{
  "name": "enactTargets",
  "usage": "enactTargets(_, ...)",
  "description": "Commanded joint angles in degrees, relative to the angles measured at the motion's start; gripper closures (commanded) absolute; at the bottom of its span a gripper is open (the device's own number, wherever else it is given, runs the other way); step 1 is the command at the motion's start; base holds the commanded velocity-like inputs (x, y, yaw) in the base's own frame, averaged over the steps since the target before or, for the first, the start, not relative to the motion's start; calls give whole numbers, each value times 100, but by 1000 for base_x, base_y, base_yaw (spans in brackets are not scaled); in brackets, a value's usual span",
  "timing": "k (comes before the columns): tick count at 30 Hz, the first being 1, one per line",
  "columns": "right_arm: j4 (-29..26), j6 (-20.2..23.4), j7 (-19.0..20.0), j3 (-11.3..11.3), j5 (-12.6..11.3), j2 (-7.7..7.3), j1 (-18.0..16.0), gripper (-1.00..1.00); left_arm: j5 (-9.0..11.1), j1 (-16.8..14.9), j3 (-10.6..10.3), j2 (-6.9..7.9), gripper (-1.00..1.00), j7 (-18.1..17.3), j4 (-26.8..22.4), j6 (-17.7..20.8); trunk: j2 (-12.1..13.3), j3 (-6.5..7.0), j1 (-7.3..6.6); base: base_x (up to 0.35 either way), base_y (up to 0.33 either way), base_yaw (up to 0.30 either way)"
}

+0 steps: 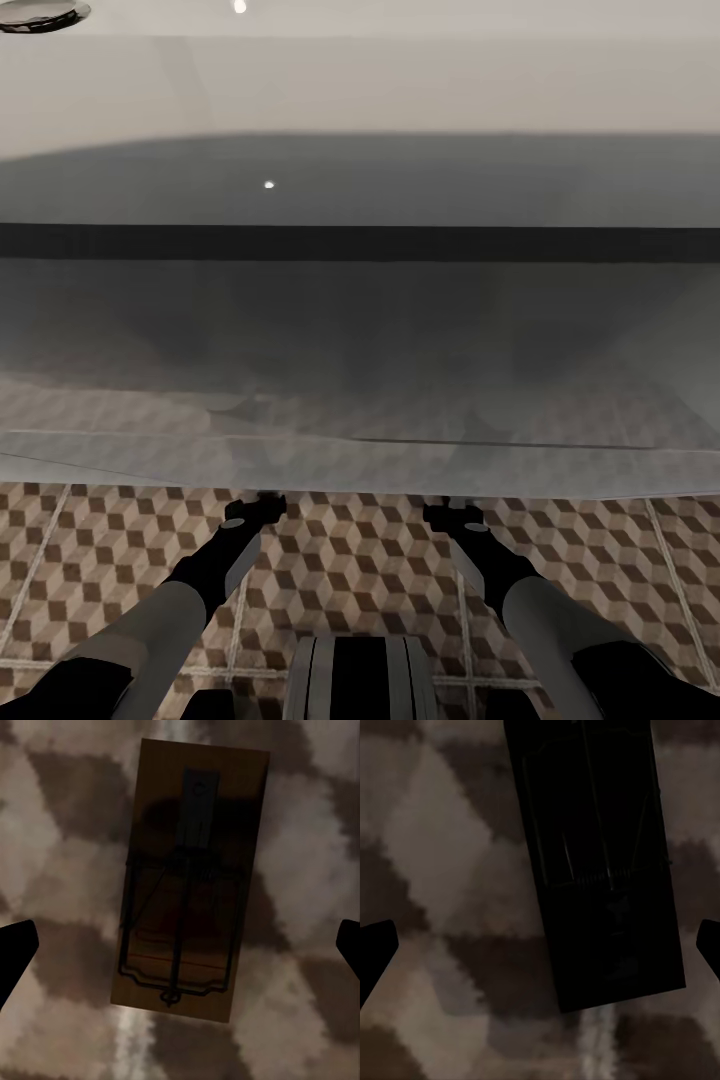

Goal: Take the four mousetraps from the cabinet in the bathroom and place them on the bathroom floor. Make sure all four end up on the same floor surface, and ensure that at least two of them are either under or directly next to the same bathroom sink.

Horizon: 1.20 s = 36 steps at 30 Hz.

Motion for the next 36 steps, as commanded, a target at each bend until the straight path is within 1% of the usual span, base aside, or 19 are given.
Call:
enactTargets(1, -10, 22, -39, 49, -58, -3, -1, -100, 52, 0, -50, 5, -100, 45, -17, 27, -1, -3, -1, 0, 0, 0)
enactTargets(15, -10, 8, -39, 49, -58, -3, -1, -100, 30, 0, -68, 9, -100, 39, -45, 29, -1, -3, -1, -25, 6, 0)
enactTargets(23, -10, 0, -39, 49, -58, 3, -1, -100, 40, 0, -54, 3, -100, 38, -73, 32, -1, -3, -1, -240, 76, 0)
enactTargets(36, -10, -9, -39, 49, -58, 11, -1, -100, 44, 0, -34, 3, -100, 38, -81, 29, -1, -3, -1, -307, 92, 0)
